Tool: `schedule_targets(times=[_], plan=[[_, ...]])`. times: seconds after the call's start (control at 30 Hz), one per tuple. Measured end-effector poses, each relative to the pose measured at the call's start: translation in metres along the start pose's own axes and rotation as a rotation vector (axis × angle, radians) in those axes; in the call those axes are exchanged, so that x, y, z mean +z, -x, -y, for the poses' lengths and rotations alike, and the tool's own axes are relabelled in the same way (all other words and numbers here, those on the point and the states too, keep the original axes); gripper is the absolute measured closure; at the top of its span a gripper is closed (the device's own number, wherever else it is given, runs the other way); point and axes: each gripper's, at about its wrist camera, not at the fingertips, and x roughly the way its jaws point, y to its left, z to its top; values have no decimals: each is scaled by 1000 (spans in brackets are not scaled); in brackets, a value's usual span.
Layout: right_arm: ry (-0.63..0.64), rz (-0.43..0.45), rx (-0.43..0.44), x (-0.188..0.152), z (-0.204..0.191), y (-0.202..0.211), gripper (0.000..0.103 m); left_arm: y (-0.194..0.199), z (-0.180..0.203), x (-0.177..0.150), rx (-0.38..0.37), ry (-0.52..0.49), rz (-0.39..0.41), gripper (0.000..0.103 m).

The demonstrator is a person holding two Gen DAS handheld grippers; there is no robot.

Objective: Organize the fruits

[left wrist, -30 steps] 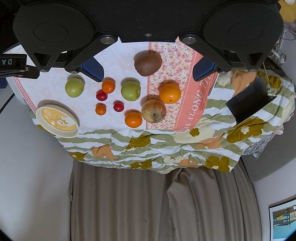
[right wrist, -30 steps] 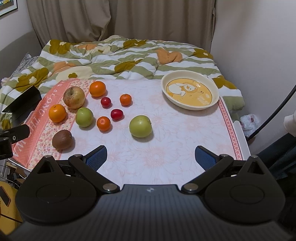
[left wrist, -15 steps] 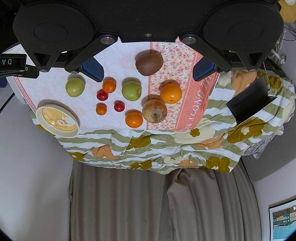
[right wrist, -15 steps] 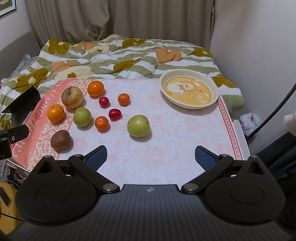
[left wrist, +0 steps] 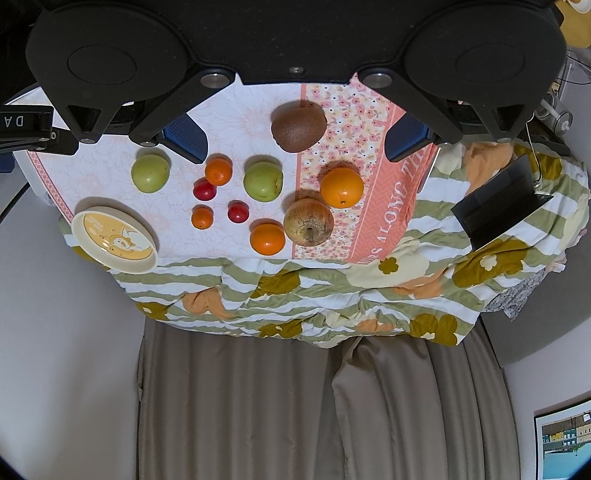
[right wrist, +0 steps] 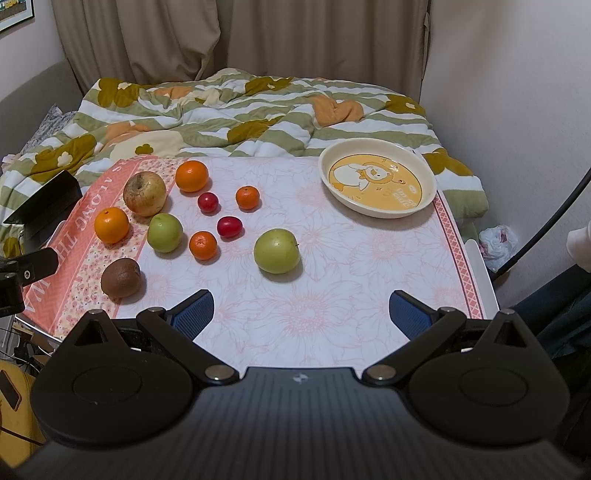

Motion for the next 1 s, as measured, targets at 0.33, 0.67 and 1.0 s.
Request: schedule_targets(times=[0.33, 0.67, 1.0], plan=[[-1, -1, 0, 0, 0, 1, 0, 1, 0, 0, 1, 0, 2, 0], [-1, -1, -1, 0, -1, 1, 0, 1, -1, 0, 2, 3, 4, 0], [-8, 0, -2, 1, -2, 2, 0, 0, -2, 1, -7, 11, -7, 0]])
